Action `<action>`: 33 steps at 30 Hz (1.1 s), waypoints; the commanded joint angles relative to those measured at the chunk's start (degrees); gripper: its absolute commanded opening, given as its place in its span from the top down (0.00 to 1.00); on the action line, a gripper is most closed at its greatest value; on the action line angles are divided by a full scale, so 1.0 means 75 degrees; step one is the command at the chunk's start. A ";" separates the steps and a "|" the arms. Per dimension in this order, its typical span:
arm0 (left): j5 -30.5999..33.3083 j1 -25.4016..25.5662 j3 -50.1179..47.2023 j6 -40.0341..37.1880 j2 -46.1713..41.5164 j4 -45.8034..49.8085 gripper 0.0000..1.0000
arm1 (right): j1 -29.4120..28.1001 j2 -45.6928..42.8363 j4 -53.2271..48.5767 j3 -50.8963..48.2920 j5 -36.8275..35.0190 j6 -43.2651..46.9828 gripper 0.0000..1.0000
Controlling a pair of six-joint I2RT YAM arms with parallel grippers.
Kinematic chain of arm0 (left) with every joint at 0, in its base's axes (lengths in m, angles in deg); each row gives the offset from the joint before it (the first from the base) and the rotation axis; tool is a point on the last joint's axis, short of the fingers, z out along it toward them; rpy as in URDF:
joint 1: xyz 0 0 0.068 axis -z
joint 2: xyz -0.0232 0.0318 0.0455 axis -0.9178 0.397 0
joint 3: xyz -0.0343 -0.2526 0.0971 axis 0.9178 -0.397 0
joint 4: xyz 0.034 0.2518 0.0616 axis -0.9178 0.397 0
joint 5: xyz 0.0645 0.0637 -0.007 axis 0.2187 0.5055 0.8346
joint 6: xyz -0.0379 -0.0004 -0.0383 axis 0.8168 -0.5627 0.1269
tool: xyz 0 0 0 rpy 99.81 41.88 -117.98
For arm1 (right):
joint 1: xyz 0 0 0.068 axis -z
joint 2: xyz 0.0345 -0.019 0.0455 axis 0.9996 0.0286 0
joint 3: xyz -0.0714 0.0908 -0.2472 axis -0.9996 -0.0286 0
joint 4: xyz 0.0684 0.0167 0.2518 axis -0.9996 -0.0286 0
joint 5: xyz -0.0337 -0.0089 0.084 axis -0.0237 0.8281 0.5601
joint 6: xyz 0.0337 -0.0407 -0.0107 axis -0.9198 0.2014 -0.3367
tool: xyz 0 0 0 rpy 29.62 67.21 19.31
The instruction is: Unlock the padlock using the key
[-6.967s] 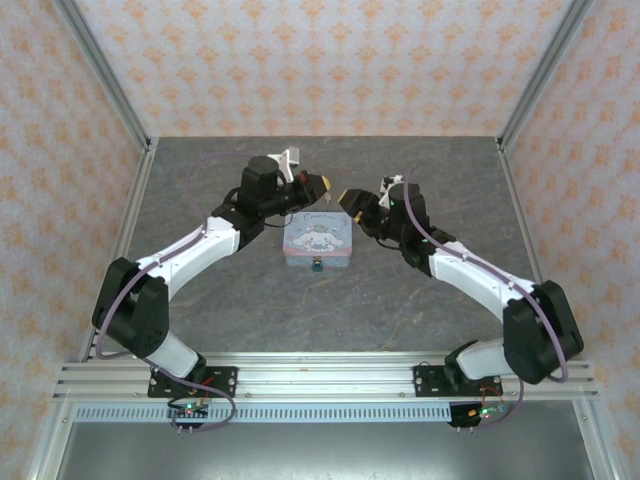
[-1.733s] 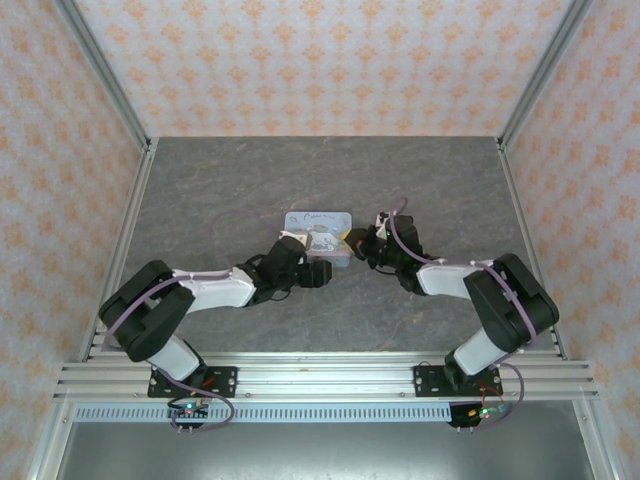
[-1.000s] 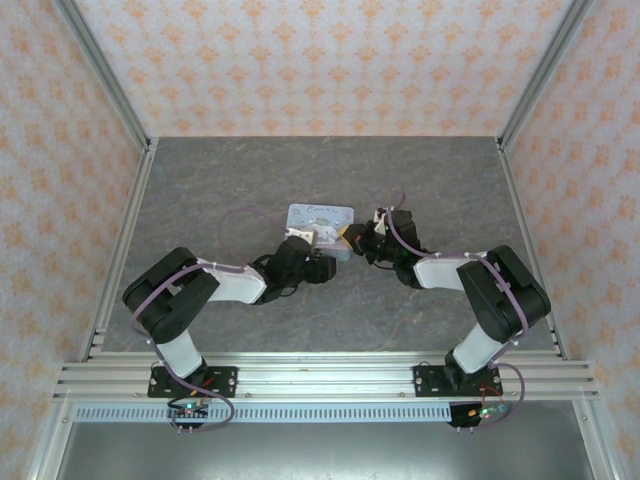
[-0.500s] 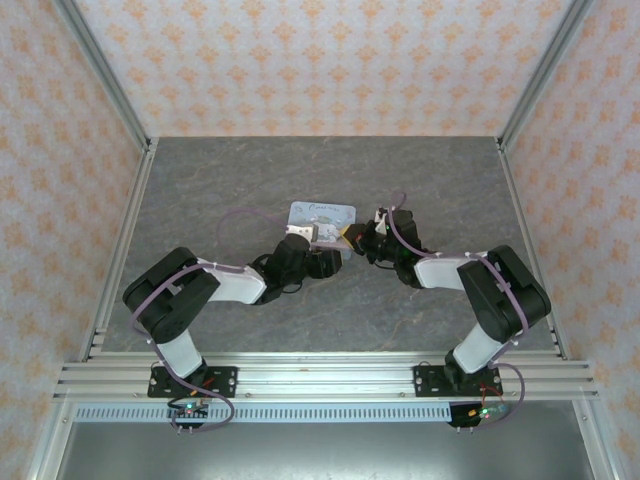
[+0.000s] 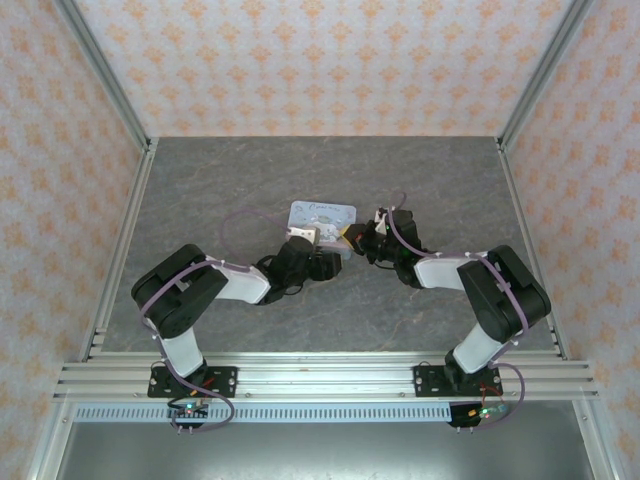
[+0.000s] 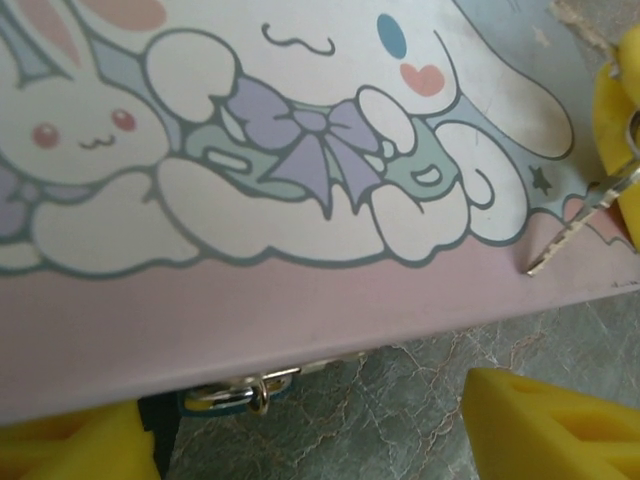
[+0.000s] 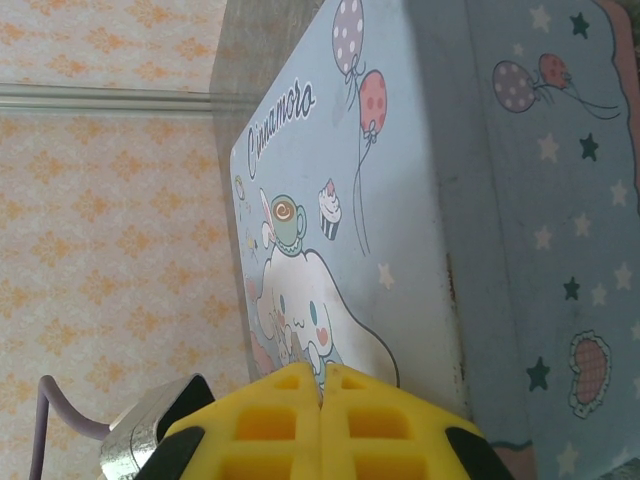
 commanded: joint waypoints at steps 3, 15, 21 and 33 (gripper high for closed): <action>-0.0545 -0.0003 0.0175 0.0070 0.0122 -0.0470 0.27 | 0.0035 -0.0082 -0.0096 0.0081 -0.0024 0.0091 1.00; -0.0951 -0.0178 -0.0374 0.1622 0.0090 -0.2025 0.30 | 0.0035 -0.0119 -0.0078 -0.0026 -0.0070 0.0094 1.00; -0.1087 -0.0203 -0.0726 0.2434 0.0378 -0.3112 0.31 | 0.0040 -0.0165 -0.0066 -0.0052 -0.0082 0.0092 1.00; -0.0631 -0.0145 -0.1022 0.2755 -0.0037 -0.3157 0.34 | 0.0033 -0.0060 0.0015 -0.0050 -0.0076 0.0068 1.00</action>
